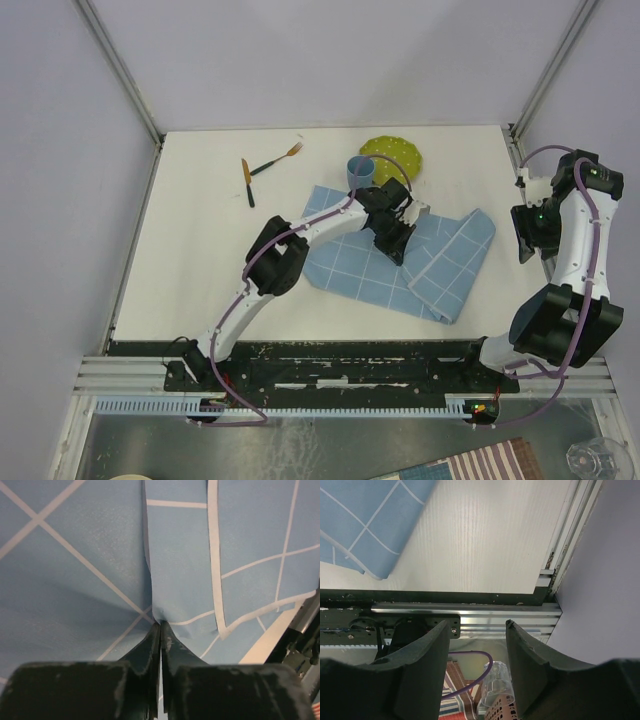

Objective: Set the dinner table for one person
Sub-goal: Flatten out the napkin at the center of the board.

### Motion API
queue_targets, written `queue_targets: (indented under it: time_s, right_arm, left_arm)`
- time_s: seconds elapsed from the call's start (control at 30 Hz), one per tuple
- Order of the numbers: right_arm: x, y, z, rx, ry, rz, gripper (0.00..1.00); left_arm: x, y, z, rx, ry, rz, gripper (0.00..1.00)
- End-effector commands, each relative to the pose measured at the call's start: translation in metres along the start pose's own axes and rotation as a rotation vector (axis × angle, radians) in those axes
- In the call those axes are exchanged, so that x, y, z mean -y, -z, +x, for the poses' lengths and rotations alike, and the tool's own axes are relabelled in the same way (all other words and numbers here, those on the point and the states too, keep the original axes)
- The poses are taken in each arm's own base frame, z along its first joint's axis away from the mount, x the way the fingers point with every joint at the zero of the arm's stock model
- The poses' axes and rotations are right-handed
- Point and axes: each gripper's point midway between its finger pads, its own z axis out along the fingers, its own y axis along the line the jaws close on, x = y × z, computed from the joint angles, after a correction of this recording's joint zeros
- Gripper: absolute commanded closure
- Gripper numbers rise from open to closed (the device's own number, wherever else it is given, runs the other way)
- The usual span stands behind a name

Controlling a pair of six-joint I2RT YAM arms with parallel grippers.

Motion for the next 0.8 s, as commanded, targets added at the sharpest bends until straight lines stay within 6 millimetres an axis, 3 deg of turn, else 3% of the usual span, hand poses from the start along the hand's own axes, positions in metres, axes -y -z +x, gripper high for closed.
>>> queue_targets:
  time_s: [0.0, 0.13, 0.3, 0.5, 0.77]
  right_arm:
    - [0.006, 0.009, -0.002, 0.037, -0.005, 0.047, 0.44]
    - [0.009, 0.008, -0.003, 0.043, -0.022, 0.067, 0.44]
    - [0.011, 0.011, -0.009, 0.075, -0.054, 0.085, 0.45]
    - [0.014, 0.015, -0.010, 0.085, -0.062, 0.106, 0.45]
    - [0.013, 0.015, -0.009, 0.087, -0.089, 0.111, 0.45]
  left_arm:
    - [-0.004, -0.018, 0.015, -0.049, 0.009, -0.039, 0.97]
    - [0.000, -0.007, 0.001, -0.013, -0.022, -0.053, 0.97]
    - [0.026, 0.013, -0.029, 0.066, -0.063, 0.017, 0.97]
    - [0.081, 0.043, -0.062, 0.172, -0.184, 0.144, 0.97]
    - [0.158, 0.061, -0.076, 0.258, -0.341, 0.368, 0.97]
